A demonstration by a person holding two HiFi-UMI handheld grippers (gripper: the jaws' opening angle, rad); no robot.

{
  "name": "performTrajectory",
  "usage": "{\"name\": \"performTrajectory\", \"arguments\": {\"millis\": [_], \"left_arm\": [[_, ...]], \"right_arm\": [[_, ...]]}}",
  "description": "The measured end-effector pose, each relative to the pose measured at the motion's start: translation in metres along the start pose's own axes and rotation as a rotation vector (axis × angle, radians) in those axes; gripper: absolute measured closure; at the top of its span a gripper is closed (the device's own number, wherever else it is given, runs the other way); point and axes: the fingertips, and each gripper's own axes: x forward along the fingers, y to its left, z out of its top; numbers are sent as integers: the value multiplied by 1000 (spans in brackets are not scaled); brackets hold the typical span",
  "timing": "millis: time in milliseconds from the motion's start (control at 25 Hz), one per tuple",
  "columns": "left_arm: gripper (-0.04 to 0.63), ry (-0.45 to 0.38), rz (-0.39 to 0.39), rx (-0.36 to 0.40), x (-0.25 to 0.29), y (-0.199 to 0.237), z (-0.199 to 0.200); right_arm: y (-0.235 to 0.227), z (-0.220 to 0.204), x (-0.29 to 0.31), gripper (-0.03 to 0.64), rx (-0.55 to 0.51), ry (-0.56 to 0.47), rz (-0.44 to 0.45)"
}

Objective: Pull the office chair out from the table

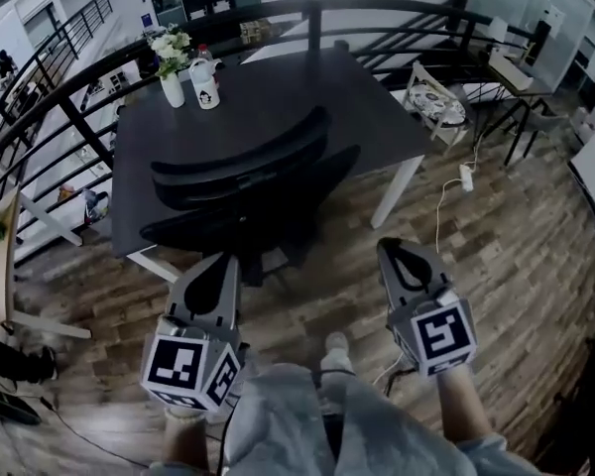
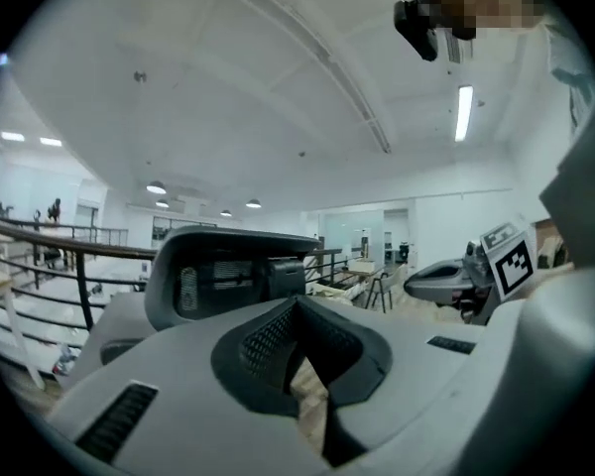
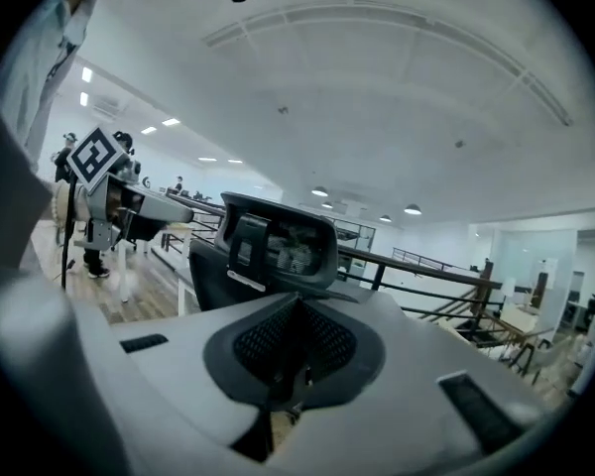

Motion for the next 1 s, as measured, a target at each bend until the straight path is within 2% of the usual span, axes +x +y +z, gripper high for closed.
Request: {"name": "performTrajectory", "arguments": {"millis": [120,240,360,520,640,760,1000], "left_arm": [[583,7,95,137,-2,21,2],[583,51,173,245,-2,45,-3],[543,112,235,391,1,72,-12],[468,192,242,592,9,101,-28],[432,262,227,719,17,115,-41],[405,324,212,799,25,123,-51],[390,444,217,953,40,144,-73]], "right_arm": [[-7,3,23,612,-102,-8,52],[-13,4,45,610,-226,-2,92],[-15,4,72,540,-350,0,145],[-15,6,99,483,-597,-13,214],[-17,2,119,425,-721,14,261],[-26,-6,139,393,-803,59,275],[-42,-27,181,388,-955,156,286]]}}
